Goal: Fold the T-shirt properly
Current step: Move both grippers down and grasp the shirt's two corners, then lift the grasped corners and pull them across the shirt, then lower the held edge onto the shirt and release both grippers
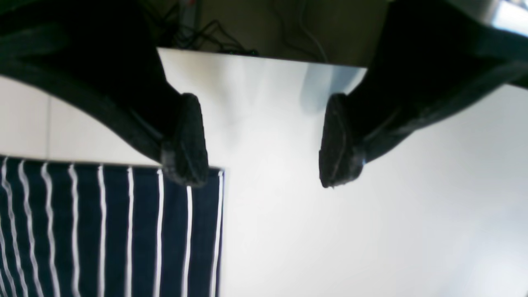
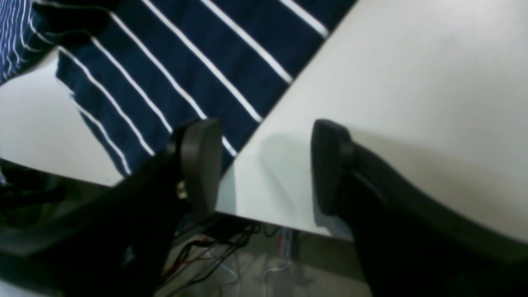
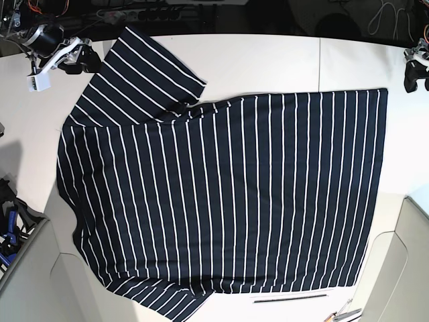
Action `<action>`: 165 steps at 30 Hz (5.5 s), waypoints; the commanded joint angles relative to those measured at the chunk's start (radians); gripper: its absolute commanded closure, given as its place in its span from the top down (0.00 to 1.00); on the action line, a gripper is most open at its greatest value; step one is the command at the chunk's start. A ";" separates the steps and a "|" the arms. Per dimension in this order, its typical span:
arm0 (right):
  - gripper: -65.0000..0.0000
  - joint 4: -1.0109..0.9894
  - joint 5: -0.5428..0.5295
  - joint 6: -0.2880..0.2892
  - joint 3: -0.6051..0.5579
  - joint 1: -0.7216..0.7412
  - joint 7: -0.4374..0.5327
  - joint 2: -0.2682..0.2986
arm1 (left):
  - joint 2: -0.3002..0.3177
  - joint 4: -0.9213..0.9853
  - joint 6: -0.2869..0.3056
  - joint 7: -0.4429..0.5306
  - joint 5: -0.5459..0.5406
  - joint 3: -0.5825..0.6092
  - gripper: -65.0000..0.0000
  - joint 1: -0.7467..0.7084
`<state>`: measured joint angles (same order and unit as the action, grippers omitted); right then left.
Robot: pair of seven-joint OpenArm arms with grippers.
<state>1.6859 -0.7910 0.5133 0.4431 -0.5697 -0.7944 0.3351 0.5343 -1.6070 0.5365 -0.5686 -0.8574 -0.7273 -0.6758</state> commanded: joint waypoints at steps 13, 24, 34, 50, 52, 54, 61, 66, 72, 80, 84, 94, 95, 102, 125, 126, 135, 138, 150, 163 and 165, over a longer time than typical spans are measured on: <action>0.53 0.007 -0.013 0.007 -0.007 -0.004 -0.011 -0.048 | 0.019 0.184 0.033 -0.005 -0.044 0.176 0.70 0.142; 0.53 0.007 -0.047 0.019 -0.014 -0.002 -0.018 -0.072 | 0.011 0.206 0.070 -0.046 -0.052 0.259 0.69 0.177; 0.53 0.007 -0.047 0.018 -0.074 -0.001 -0.016 -0.072 | 0.011 0.206 0.079 -0.034 -0.048 0.315 0.69 0.180; 0.00 0.007 -0.010 0.021 -0.084 0.045 0.040 -0.073 | 0.012 0.206 0.142 0.093 -0.043 0.315 0.00 0.211; 0.00 0.007 -0.002 0.045 -0.084 0.047 0.035 -0.072 | 0.012 0.206 0.154 0.072 -0.043 0.315 0.00 0.229; 0.00 0.008 -0.002 0.045 -0.084 0.048 0.035 -0.072 | 0.012 0.206 0.162 0.053 -0.044 0.315 0.00 0.245; 0.00 0.017 -0.072 0.057 -0.074 0.045 -0.034 -0.072 | 0.012 0.189 0.162 0.055 -0.045 0.278 0.00 0.265; 0.00 0.064 -0.162 0.072 -0.027 0.045 -0.070 -0.073 | 0.012 0.141 0.162 0.055 -0.045 0.219 0.00 0.266; 0.00 0.176 -0.174 0.072 0.053 0.070 -0.071 -0.095 | 0.013 0.119 0.162 0.056 -0.043 0.207 0.00 0.275; 0.00 0.186 -0.129 0.071 0.079 0.198 -0.071 -0.105 | 0.012 0.119 0.162 0.056 -0.013 0.207 0.00 0.369; 0.00 0.185 -0.122 0.071 0.080 0.264 -0.070 -0.105 | 0.012 0.120 0.161 0.056 0.054 0.207 0.00 0.428; 0.00 0.159 -0.069 0.071 0.079 0.465 -0.068 -0.105 | 0.012 0.122 0.148 0.089 0.118 0.207 0.00 0.496; 0.00 0.154 -0.059 0.071 0.079 0.484 -0.068 -0.105 | 0.012 0.122 0.148 0.099 0.130 0.207 0.00 0.496; 0.00 -0.011 -0.030 0.071 0.079 0.645 -0.051 -0.100 | 0.012 0.137 0.146 0.182 0.205 0.207 0.00 0.505; 0.00 -0.462 0.193 0.078 -0.024 0.908 0.121 -0.100 | 0.012 0.594 0.126 0.281 0.317 0.406 0.00 0.912; 0.00 -0.472 0.214 0.078 -0.042 0.908 0.147 -0.100 | 0.011 0.597 0.126 0.281 0.317 0.407 0.00 0.919; 0.00 -0.533 0.349 0.066 -0.109 0.908 0.283 -0.103 | 0.002 0.624 0.125 0.282 0.316 0.407 0.00 0.928; 0.06 -0.533 0.388 0.066 -0.109 0.912 0.309 -0.103 | -0.008 0.632 0.126 0.281 0.316 0.407 0.02 0.927; 0.55 -0.489 0.373 0.059 -0.048 0.906 0.175 -0.103 | -0.002 0.617 0.142 0.158 0.247 0.369 0.45 0.927; 0.55 -0.443 0.268 0.058 0.239 0.831 0.103 -0.053 | -0.005 0.617 0.162 0.002 0.108 0.214 0.56 0.919; 0.55 -0.443 0.266 0.058 0.238 0.805 0.106 -0.034 | -0.005 0.618 0.162 0.004 0.109 0.214 0.60 0.911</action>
<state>1.2247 -0.5053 0.5648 0.6773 0.2169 -0.7116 0.2783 0.5095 -0.9714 0.6853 -0.5800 -0.7296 -0.5083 0.2184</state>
